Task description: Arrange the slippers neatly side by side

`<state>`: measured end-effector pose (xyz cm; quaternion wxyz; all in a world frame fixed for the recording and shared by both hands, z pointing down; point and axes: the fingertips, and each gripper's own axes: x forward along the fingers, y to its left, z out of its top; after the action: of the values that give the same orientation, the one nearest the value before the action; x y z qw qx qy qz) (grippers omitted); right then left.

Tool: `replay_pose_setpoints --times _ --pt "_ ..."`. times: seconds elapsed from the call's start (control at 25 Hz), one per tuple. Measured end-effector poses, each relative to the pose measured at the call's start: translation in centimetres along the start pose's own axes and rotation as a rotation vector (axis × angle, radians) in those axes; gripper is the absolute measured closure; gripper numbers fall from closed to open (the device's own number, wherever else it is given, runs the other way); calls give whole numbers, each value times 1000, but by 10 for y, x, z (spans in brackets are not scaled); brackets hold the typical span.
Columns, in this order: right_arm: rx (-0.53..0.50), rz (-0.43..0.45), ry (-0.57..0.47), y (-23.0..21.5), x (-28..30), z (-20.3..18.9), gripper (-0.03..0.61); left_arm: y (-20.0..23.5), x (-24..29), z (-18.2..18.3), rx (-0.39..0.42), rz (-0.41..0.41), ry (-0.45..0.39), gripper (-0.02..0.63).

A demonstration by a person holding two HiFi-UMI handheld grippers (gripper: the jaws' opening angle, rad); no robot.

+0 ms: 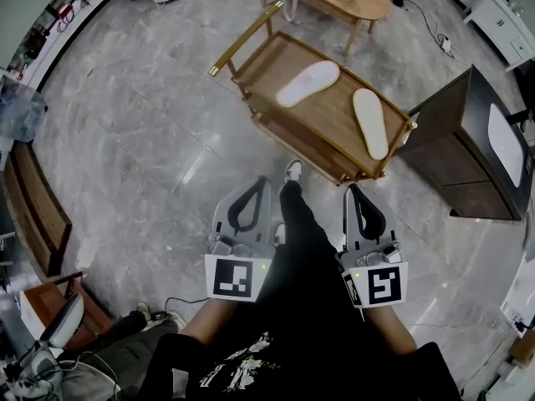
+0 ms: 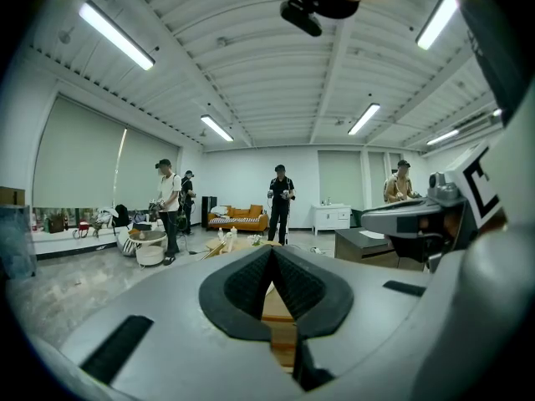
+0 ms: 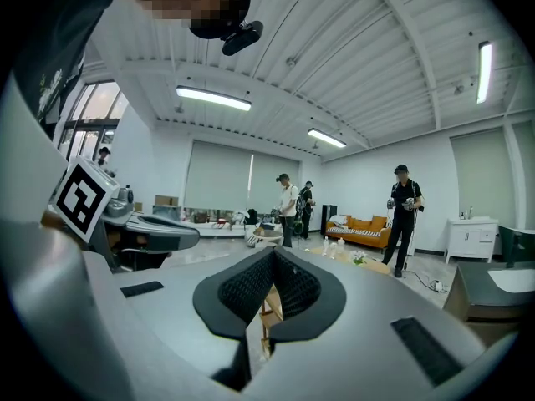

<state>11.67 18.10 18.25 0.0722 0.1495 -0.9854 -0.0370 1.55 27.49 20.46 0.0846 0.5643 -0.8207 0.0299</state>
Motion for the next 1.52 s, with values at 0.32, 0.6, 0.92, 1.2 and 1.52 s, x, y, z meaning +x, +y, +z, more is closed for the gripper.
replay_pose_setpoints --times 0.32,0.6,0.92,1.2,1.52 --pt "12 37 -10 8 13 1 588 13 -7 1 21 40 5 627" --pt "41 45 33 1 24 -14 588 25 -2 0 -1 65 35 627" --pt "54 26 26 -13 56 -13 588 50 11 18 24 53 38 627" --pt "77 -22 52 -43 78 -24 588 45 55 21 32 -26 58 627" --pt "147 -93 53 -83 110 -36 588 43 110 41 131 -89 87 627"
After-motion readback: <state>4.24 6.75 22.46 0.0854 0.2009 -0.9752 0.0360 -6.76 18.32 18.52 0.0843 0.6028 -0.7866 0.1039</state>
